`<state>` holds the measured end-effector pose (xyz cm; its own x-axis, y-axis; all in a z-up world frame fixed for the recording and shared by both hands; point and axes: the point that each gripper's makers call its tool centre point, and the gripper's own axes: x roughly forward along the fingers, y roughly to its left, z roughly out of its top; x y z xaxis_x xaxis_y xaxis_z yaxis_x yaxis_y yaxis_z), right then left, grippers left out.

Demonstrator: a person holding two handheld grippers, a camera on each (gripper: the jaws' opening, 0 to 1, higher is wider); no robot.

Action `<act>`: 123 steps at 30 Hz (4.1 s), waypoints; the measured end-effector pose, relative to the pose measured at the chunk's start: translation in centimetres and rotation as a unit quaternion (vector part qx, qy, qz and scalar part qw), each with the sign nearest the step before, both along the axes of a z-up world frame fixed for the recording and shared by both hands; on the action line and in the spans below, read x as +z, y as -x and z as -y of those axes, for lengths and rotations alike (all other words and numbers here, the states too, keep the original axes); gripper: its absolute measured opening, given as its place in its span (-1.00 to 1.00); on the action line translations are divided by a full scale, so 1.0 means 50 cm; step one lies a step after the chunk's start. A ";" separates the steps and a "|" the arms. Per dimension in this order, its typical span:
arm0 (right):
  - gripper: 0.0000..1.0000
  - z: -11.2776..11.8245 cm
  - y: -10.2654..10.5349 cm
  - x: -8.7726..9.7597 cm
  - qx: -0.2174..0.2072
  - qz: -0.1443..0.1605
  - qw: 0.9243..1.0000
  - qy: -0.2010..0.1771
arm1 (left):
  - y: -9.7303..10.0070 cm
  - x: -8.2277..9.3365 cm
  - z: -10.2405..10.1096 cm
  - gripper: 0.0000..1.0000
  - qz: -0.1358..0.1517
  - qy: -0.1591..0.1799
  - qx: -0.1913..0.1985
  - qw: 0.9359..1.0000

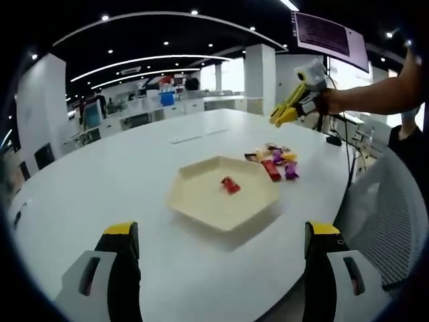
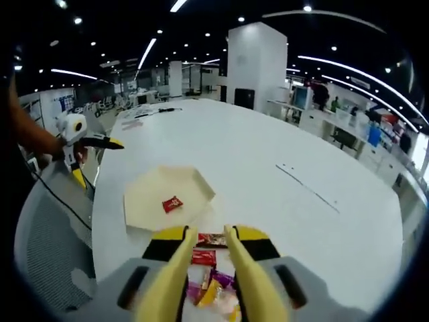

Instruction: Place the target food into the container with the food tongs after gripping and lifting it, then release it inside without dropping or visibly crushing the food.

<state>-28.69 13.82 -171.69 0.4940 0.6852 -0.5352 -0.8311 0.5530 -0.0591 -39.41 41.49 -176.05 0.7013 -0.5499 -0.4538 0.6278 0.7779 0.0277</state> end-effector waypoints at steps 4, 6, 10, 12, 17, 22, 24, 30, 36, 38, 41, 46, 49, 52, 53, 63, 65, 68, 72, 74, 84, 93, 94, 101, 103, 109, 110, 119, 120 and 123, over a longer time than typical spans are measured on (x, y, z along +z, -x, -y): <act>-0.50 0.043 -0.005 -0.006 -0.015 -0.001 1.000 0.005 | 0.000 -0.002 -0.001 0.99 -0.001 -0.003 0.000 1.000; -0.50 0.064 -0.005 -0.012 -0.023 -0.004 1.000 0.005 | 0.000 -0.003 -0.002 0.99 -0.001 -0.004 0.001 1.000; -0.50 0.095 -0.002 -0.023 -0.038 -0.010 0.999 0.002 | 0.000 -0.006 -0.002 0.99 -0.003 -0.007 0.001 1.000; -0.50 0.108 -0.002 -0.030 -0.046 -0.011 0.999 0.004 | 0.000 -0.009 -0.002 0.99 -0.005 -0.010 0.001 1.000; -0.50 0.135 -0.002 -0.037 -0.052 -0.010 0.999 0.006 | 0.003 -0.016 0.000 0.99 -0.009 -0.018 -0.004 1.000; -0.51 0.171 -0.004 -0.047 -0.054 -0.006 0.998 0.016 | 0.004 -0.021 0.001 0.99 -0.013 -0.024 -0.006 1.000; -0.51 0.189 -0.007 -0.052 -0.058 -0.006 0.998 0.018 | 0.004 -0.023 0.001 0.99 -0.013 -0.028 -0.006 1.000; -0.50 0.227 -0.012 -0.065 -0.065 -0.010 0.998 0.016 | 0.006 -0.031 0.000 0.99 -0.018 -0.038 -0.009 0.999; -0.49 0.237 -0.015 -0.084 -0.067 -0.015 0.997 0.020 | 0.005 -0.032 -0.004 0.99 -0.019 -0.041 -0.005 0.999; -0.49 0.239 -0.016 -0.093 -0.065 -0.017 0.997 0.024 | 0.005 -0.031 -0.004 0.99 -0.019 -0.040 -0.005 0.999; -0.49 0.241 -0.018 -0.111 -0.067 -0.022 0.997 0.025 | 0.006 -0.031 -0.003 0.99 -0.019 -0.041 -0.005 0.999; -0.50 0.239 -0.026 -0.147 -0.076 -0.034 0.996 0.019 | 0.005 -0.033 -0.005 0.99 -0.021 -0.043 -0.003 0.999; -0.50 0.239 -0.030 -0.164 -0.078 -0.040 0.996 0.017 | 0.007 -0.035 -0.004 0.99 -0.023 -0.046 -0.005 0.999; -0.49 0.242 -0.033 -0.179 -0.081 -0.044 0.996 0.020 | 0.007 -0.037 -0.005 0.99 -0.024 -0.048 -0.005 0.999; -0.49 0.244 -0.034 -0.184 -0.084 -0.049 0.995 0.017 | 0.008 -0.037 -0.005 0.99 -0.026 -0.048 -0.005 0.999; -0.47 0.246 -0.031 -0.224 -0.089 -0.070 0.993 0.030 | 0.008 -0.040 -0.004 0.99 -0.029 -0.048 -0.006 0.998; -0.48 0.247 -0.031 -0.229 -0.090 -0.068 0.993 0.031 | 0.008 -0.041 -0.004 0.99 -0.030 -0.049 -0.006 0.998; -0.54 0.250 -0.033 -0.225 -0.104 -0.076 0.991 0.022 | 0.008 -0.042 -0.004 0.99 -0.031 -0.049 -0.006 0.998; -0.60 0.248 -0.037 -0.228 -0.102 -0.067 0.991 0.056 | 0.007 -0.042 -0.003 0.99 -0.032 -0.047 -0.006 0.998; -0.62 0.243 -0.038 -0.226 -0.103 -0.066 0.991 0.058 | 0.008 -0.043 -0.003 0.99 -0.032 -0.047 -0.005 0.998; -0.62 0.247 -0.046 -0.187 -0.127 -0.070 0.989 0.037 | 0.007 -0.041 -0.003 0.99 -0.031 -0.044 -0.006 0.999; -0.62 0.250 -0.055 -0.152 -0.131 -0.065 0.989 0.037 | 0.006 -0.038 -0.006 0.99 -0.028 -0.042 -0.003 0.999; -0.62 0.250 -0.058 -0.148 -0.130 -0.065 0.989 0.033 | 0.005 -0.037 -0.006 0.99 -0.027 -0.041 -0.002 0.999; -0.61 0.241 -0.073 -0.114 -0.133 -0.057 0.989 0.031 | 0.003 -0.033 -0.008 0.99 -0.022 -0.036 0.001 0.999; -0.61 0.234 -0.072 -0.107 -0.132 -0.058 0.989 0.030 | 0.002 -0.031 -0.008 0.99 -0.020 -0.034 0.002 0.999; -0.61 0.217 -0.075 -0.085 -0.128 -0.053 0.990 0.028 | 0.000 -0.024 -0.009 0.99 -0.015 -0.028 0.004 0.999; -0.61 0.213 -0.074 -0.081 -0.127 -0.051 0.990 0.028 | 0.000 -0.024 -0.009 0.99 -0.015 -0.027 0.004 1.000; -0.61 0.150 -0.077 -0.047 -0.112 -0.045 0.993 0.018 | 0.001 -0.017 -0.004 0.99 -0.010 -0.021 0.001 1.000; -0.61 0.134 -0.076 -0.040 -0.106 -0.041 0.993 0.016 | 0.001 -0.017 -0.004 0.99 -0.008 -0.022 0.000 1.000; -0.61 0.093 -0.075 -0.027 -0.091 -0.038 0.995 0.013 | 0.000 -0.016 -0.004 0.99 -0.007 -0.021 0.000 1.000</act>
<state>-24.93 9.16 -173.02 0.5658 0.5740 -0.5920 -0.7199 0.6939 -0.0153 -39.42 41.68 -176.85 0.6949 -0.5299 -0.4861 0.6278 0.7768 0.0507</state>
